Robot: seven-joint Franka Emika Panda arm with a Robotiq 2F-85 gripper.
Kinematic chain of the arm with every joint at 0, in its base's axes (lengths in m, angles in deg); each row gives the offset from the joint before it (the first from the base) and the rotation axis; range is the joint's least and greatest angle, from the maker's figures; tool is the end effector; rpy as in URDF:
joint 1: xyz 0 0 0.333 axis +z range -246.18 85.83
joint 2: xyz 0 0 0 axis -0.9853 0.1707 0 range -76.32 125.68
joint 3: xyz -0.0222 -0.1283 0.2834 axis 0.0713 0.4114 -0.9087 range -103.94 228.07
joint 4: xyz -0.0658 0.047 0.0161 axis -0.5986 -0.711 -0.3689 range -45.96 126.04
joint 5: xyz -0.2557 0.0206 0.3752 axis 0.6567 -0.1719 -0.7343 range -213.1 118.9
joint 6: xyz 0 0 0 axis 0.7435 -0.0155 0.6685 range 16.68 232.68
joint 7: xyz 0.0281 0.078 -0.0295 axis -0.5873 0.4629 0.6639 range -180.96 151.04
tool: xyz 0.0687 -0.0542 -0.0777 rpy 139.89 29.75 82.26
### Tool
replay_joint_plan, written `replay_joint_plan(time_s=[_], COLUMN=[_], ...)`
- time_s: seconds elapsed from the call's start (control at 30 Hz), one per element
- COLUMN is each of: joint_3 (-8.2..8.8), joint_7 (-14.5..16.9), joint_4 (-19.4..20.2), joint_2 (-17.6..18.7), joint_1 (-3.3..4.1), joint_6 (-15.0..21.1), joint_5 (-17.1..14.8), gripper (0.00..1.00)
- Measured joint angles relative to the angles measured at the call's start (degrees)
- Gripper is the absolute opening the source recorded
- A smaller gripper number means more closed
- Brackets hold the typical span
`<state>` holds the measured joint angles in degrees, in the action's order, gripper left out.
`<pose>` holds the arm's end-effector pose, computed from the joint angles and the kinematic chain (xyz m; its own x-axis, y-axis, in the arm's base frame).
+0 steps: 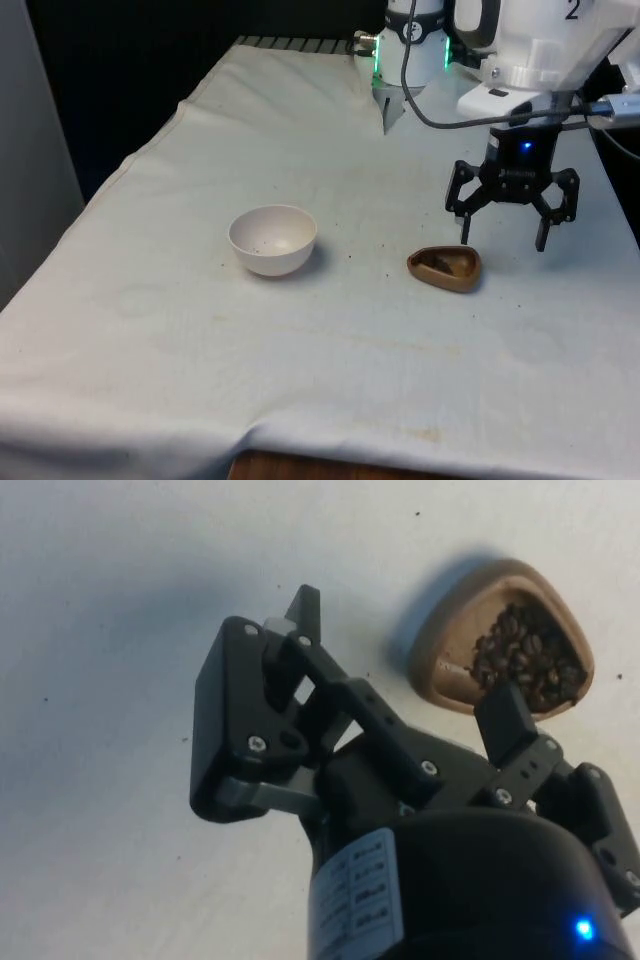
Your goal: Pour the coffee beans from the cup into the bowl.
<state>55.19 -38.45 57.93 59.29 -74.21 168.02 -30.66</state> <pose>0.6679 0.1565 0.1372 0.9856 0.0309 0.1663 0.0237 -0.9987 0.0450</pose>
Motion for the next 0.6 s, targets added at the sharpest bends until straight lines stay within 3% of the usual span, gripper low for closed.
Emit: replay_joint_plan(time_s=[0.6], joint_3=[0.0], joint_7=[-1.2], joint_4=[-0.3], joint_2=[1.3], joint_1=[0.11], joint_6=[1.0], joint_5=[1.0], gripper=[1.0])
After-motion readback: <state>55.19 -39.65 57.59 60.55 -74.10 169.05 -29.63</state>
